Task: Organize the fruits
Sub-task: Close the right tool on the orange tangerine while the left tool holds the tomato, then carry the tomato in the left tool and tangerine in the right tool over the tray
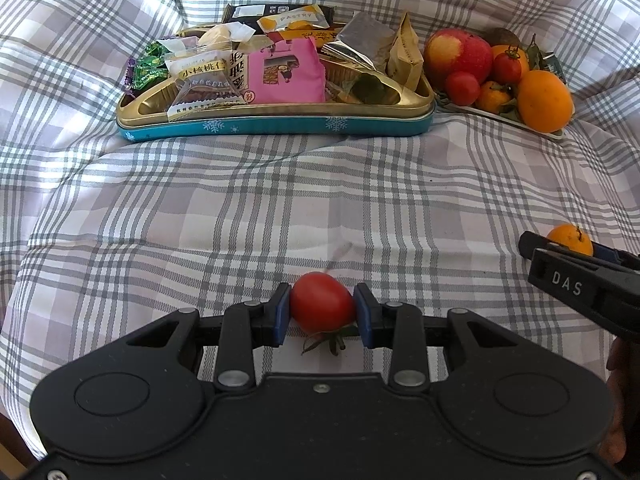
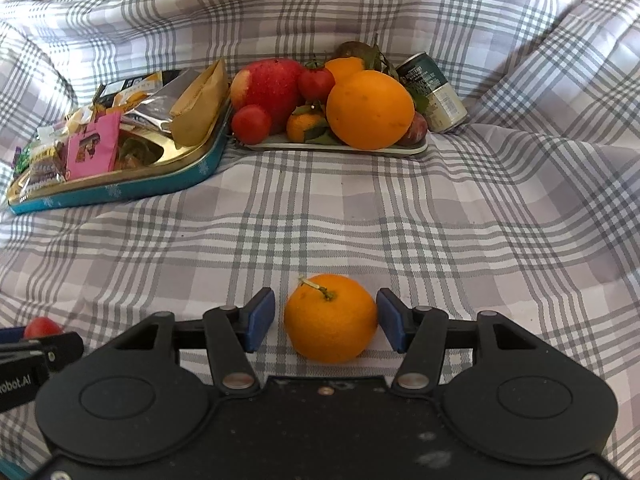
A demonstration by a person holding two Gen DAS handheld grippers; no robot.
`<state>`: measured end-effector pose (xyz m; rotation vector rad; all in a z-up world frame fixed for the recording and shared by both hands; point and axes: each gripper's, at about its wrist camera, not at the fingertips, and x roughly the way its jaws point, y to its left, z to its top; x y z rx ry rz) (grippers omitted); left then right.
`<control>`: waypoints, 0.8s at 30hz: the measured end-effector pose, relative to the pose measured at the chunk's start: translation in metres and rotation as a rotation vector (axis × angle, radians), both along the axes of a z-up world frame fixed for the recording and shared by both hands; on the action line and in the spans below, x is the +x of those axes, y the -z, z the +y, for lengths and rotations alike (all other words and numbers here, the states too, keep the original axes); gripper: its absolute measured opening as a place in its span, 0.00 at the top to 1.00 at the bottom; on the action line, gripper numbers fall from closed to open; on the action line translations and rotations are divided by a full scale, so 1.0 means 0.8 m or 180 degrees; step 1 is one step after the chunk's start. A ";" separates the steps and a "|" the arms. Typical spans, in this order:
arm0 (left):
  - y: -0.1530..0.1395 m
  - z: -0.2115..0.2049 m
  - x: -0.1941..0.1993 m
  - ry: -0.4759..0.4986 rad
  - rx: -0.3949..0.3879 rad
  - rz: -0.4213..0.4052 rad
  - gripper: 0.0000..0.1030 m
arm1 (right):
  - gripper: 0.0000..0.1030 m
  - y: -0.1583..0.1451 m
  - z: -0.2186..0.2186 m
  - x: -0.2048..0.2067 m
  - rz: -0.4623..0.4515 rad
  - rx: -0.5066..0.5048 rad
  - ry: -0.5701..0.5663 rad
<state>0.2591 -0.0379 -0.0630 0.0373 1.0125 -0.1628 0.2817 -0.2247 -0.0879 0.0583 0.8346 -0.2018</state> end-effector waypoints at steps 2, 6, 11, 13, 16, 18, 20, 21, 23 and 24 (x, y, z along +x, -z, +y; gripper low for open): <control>0.000 0.001 0.000 -0.0004 -0.0007 0.0000 0.57 | 0.49 0.000 0.002 -0.001 -0.0003 -0.0034 -0.0017; 0.000 0.001 0.000 -0.0012 -0.0009 0.0000 0.58 | 0.54 -0.003 0.003 -0.005 -0.0020 -0.0092 -0.0057; -0.005 0.002 -0.006 -0.0008 -0.0001 -0.0016 0.58 | 0.54 -0.014 -0.004 -0.014 -0.0046 0.0028 -0.0051; -0.012 0.001 -0.011 0.0002 0.0016 -0.0069 0.58 | 0.54 -0.021 -0.005 -0.021 -0.0085 0.0061 -0.0054; -0.025 0.000 -0.019 0.0017 0.0024 -0.0139 0.58 | 0.54 -0.034 -0.004 -0.034 -0.0155 0.0069 -0.0067; -0.034 -0.001 -0.026 0.0036 0.0021 -0.0178 0.58 | 0.54 -0.043 -0.004 -0.043 -0.0207 0.0088 -0.0072; -0.045 -0.003 -0.036 0.0067 0.0040 -0.0234 0.58 | 0.54 -0.055 -0.004 -0.056 -0.0266 0.0112 -0.0080; -0.049 -0.005 -0.041 0.0082 0.0058 -0.0259 0.58 | 0.54 -0.060 -0.004 -0.064 -0.0297 0.0118 -0.0085; -0.059 -0.007 -0.053 0.0113 0.0089 -0.0312 0.58 | 0.54 -0.072 -0.002 -0.079 -0.0357 0.0123 -0.0098; -0.063 -0.007 -0.058 0.0126 0.0093 -0.0331 0.58 | 0.54 -0.076 -0.002 -0.086 -0.0382 0.0125 -0.0105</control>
